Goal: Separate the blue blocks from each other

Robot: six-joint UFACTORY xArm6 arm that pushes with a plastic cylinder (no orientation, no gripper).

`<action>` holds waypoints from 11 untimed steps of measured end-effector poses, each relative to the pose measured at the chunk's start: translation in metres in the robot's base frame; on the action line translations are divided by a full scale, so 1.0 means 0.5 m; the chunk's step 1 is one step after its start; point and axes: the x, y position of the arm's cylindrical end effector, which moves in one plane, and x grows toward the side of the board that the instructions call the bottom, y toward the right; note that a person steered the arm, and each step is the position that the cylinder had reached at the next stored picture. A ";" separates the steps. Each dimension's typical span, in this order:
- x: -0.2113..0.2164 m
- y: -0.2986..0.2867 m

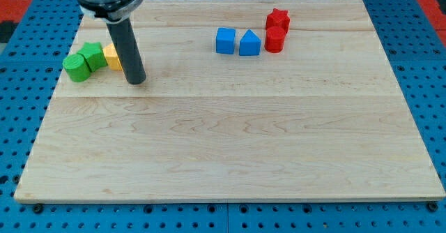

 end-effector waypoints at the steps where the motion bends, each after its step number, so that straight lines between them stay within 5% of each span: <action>1: 0.022 0.104; 5: 0.037 0.119; 7: -0.063 0.124; 9: -0.200 0.370; 11: -0.207 0.485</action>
